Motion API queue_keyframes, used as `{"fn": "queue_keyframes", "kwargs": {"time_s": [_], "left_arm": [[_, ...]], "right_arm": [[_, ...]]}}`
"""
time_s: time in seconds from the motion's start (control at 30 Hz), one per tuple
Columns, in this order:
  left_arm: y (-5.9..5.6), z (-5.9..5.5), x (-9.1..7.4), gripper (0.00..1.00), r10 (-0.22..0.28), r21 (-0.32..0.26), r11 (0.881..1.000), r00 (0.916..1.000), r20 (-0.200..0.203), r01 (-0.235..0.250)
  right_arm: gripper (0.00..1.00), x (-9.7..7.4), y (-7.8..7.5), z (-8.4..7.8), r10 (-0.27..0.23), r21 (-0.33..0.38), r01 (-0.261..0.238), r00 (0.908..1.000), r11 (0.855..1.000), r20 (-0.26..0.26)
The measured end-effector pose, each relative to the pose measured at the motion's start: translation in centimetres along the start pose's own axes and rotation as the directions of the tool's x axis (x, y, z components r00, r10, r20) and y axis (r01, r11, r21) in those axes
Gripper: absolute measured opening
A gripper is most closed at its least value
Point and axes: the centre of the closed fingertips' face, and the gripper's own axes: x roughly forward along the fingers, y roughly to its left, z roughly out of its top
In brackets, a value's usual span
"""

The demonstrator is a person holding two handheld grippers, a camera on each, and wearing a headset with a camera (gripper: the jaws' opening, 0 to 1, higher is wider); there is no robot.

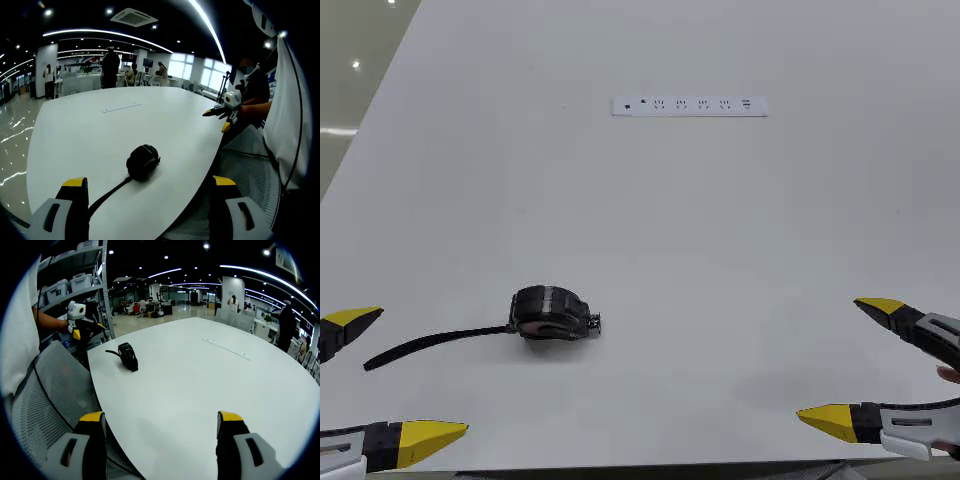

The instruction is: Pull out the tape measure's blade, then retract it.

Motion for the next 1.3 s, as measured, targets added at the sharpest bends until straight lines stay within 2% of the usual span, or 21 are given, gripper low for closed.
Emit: {"fn": "queue_keyframes", "kwargs": {"time_s": [0.73,0.87,1.3], "left_arm": [[-0.26,0.34,0.19,0.95,-0.014,-0.008,1.000,0.9999,0.008,0.014],[-0.20,0.20,0.12,0.94,-0.017,-0.017,1.000,0.9999,-0.001,0.017],[-0.15,0.33,0.09,0.93,-0.024,-0.006,1.000,0.9997,0.003,0.024]], "right_arm": [[0.92,0.23,0.48,-0.21,0.021,0.012,-0.021,0.9997,1.000,-0.010],[0.92,0.16,0.42,-0.28,0.022,0.012,-0.022,0.9997,1.000,-0.010],[0.89,0.16,0.65,-0.35,0.038,0.028,-0.037,0.9992,0.999,-0.011]]}}
